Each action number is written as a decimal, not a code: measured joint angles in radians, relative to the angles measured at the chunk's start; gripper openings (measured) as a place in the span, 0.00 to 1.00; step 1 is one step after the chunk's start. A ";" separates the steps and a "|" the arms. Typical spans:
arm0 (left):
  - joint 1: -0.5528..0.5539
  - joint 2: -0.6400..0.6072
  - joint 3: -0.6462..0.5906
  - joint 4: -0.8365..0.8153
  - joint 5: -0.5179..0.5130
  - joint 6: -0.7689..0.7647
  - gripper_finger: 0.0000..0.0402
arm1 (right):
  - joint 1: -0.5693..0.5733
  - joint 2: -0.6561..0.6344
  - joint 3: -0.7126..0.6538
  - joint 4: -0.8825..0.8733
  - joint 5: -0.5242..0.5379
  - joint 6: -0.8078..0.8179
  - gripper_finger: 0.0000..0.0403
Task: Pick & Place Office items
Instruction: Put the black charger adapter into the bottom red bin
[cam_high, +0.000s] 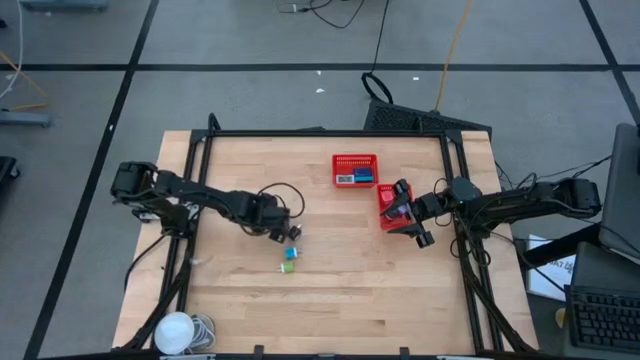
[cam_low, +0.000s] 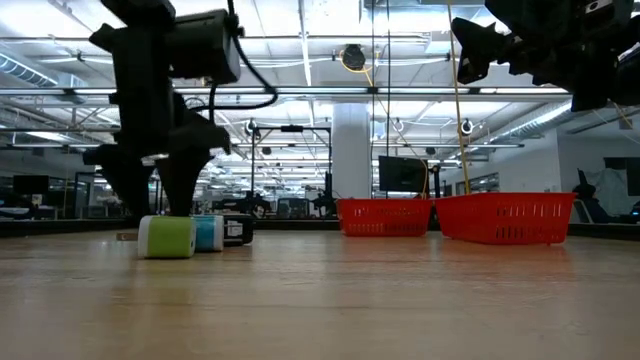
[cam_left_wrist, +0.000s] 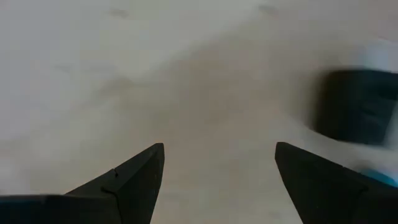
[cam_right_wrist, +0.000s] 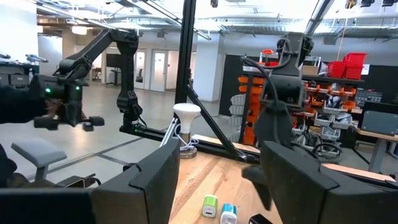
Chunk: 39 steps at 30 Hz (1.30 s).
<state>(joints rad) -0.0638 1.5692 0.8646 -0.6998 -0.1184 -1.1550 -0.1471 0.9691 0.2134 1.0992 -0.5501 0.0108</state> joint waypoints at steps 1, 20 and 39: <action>-0.007 0.001 0.009 0.013 0.019 -0.003 0.77 | 0.000 0.000 0.000 0.000 0.000 0.000 0.53; -0.104 0.090 0.155 0.116 -0.111 0.100 0.77 | 0.000 0.000 0.000 0.001 0.000 -0.001 0.53; -0.016 0.219 0.156 0.135 0.040 0.144 0.77 | -0.003 0.000 0.000 0.000 0.003 -0.008 0.53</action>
<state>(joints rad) -0.0795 1.7886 1.0203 -0.5643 -0.0789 -1.0111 -0.1497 0.9688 0.2134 1.0988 -0.5468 0.0032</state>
